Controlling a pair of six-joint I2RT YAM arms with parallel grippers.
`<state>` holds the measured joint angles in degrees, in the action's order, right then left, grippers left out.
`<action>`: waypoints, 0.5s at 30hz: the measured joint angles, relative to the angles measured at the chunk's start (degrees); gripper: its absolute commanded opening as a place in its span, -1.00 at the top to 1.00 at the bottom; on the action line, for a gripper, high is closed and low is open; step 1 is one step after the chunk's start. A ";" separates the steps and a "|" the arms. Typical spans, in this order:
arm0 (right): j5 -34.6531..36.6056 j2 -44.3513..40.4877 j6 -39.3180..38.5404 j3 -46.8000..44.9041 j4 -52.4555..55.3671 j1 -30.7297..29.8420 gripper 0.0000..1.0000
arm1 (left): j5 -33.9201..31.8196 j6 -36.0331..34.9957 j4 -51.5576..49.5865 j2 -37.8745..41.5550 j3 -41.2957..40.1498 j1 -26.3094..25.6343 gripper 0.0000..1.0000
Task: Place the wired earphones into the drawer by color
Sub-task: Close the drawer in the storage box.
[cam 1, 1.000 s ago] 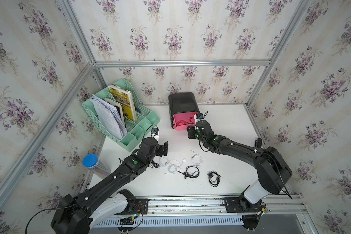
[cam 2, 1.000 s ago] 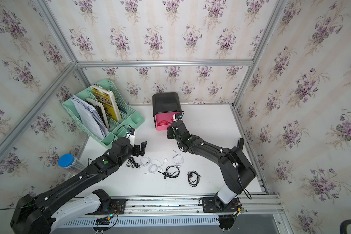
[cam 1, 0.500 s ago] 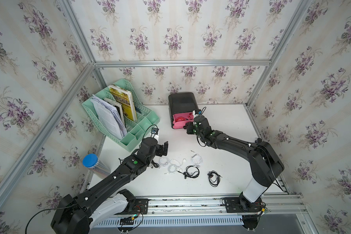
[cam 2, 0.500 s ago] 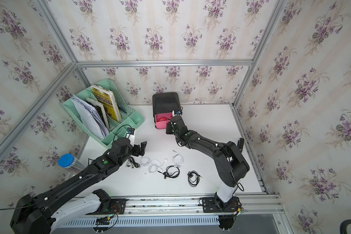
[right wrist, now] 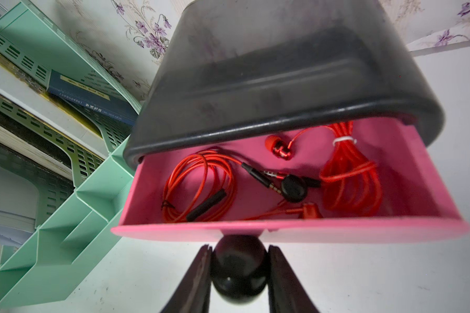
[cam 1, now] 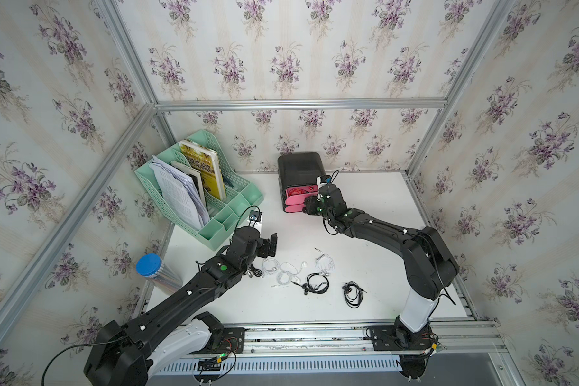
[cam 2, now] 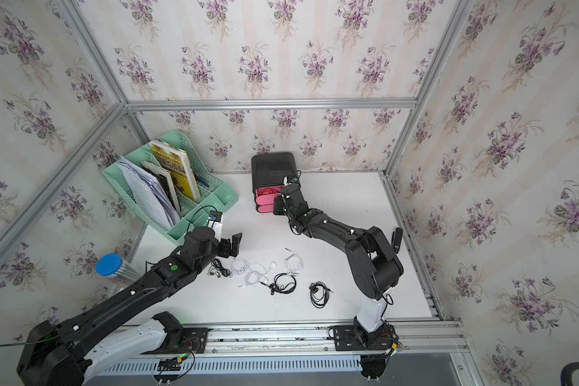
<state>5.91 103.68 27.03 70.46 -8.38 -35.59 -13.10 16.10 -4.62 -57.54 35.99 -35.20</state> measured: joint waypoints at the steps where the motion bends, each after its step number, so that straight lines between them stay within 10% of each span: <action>1: -0.17 0.24 0.00 0.28 0.00 0.04 0.21 | 0.00 0.00 0.00 0.00 0.00 0.00 -0.97; 15: -2.12 2.99 0.00 3.52 -0.92 1.40 0.15 | -0.02 0.00 -0.11 0.09 0.00 0.00 -0.98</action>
<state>3.79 106.67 27.03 73.97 -9.30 -34.20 -13.13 16.10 -4.73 -57.45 35.99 -35.20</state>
